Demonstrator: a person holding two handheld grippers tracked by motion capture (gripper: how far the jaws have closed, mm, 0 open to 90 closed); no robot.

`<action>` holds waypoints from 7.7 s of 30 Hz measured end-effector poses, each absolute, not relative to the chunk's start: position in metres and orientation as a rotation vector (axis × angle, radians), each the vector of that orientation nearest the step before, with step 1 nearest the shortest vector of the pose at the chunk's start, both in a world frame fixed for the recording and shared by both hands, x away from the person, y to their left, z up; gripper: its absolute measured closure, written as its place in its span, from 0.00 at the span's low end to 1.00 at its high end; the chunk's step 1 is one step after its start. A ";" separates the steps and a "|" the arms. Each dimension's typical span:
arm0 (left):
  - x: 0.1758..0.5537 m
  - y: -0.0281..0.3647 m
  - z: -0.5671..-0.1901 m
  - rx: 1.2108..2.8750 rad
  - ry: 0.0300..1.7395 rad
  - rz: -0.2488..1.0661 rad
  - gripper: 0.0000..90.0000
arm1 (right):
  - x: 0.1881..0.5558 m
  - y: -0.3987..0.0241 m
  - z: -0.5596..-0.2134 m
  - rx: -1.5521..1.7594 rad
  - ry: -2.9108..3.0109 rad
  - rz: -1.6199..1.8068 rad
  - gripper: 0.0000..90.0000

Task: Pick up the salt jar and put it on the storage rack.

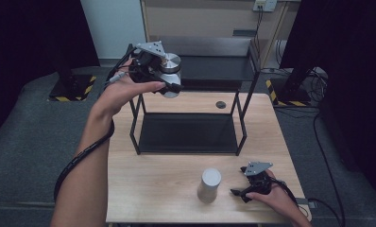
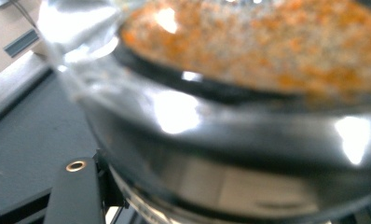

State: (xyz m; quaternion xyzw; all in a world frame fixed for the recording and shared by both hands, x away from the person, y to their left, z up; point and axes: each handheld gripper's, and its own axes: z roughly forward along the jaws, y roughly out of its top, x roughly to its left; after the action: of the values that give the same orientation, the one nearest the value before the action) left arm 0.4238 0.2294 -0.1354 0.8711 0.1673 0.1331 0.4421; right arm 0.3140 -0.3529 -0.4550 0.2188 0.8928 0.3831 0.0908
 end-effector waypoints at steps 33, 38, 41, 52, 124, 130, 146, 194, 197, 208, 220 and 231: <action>0.426 0.180 -0.129 2.011 0.880 0.607 0.33 | 0.314 -0.353 -0.455 0.651 2.653 1.138 0.02; 0.434 0.178 -0.136 2.000 0.892 0.618 0.33 | 0.314 -0.353 -0.455 0.652 2.653 1.138 0.02; 0.439 0.175 -0.139 1.993 0.926 0.613 0.33 | 0.314 -0.353 -0.455 0.651 2.653 1.138 0.02; 0.447 0.173 -0.142 2.003 0.938 0.605 0.33 | 0.314 -0.353 -0.455 0.651 2.653 1.138 0.02; 0.385 0.246 -0.135 2.158 0.446 0.501 0.15 | 0.313 -0.353 -0.455 0.654 2.651 1.140 0.02; 0.388 0.248 -0.142 2.170 0.388 0.456 0.15 | 0.313 -0.353 -0.455 0.654 2.651 1.140 0.02; 0.377 0.232 -0.188 2.214 0.236 0.394 0.13 | 0.313 -0.353 -0.455 0.653 2.649 1.141 0.02; 0.319 0.261 -0.402 2.225 0.349 0.196 0.10 | 0.309 -0.353 -0.455 0.666 2.644 1.140 0.03; 0.314 0.265 -0.410 2.222 0.366 0.194 0.10 | 0.309 -0.353 -0.455 0.666 2.644 1.140 0.03; 0.310 0.269 -0.426 2.245 0.370 0.175 0.09 | 0.308 -0.353 -0.456 0.662 2.644 1.141 0.03; 0.314 0.268 -0.439 2.258 0.381 0.151 0.09 | 0.306 -0.353 -0.456 0.659 2.645 1.142 0.03; 0.317 0.261 -0.447 2.291 0.365 0.166 0.09 | 0.305 -0.353 -0.455 0.659 2.646 1.140 0.03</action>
State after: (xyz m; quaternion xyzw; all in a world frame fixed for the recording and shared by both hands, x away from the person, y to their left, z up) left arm 0.3167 0.2614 -0.4469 0.9041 0.1440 0.0653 0.3969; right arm 0.3052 -0.3532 -0.4554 0.2221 0.8913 0.3841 0.0929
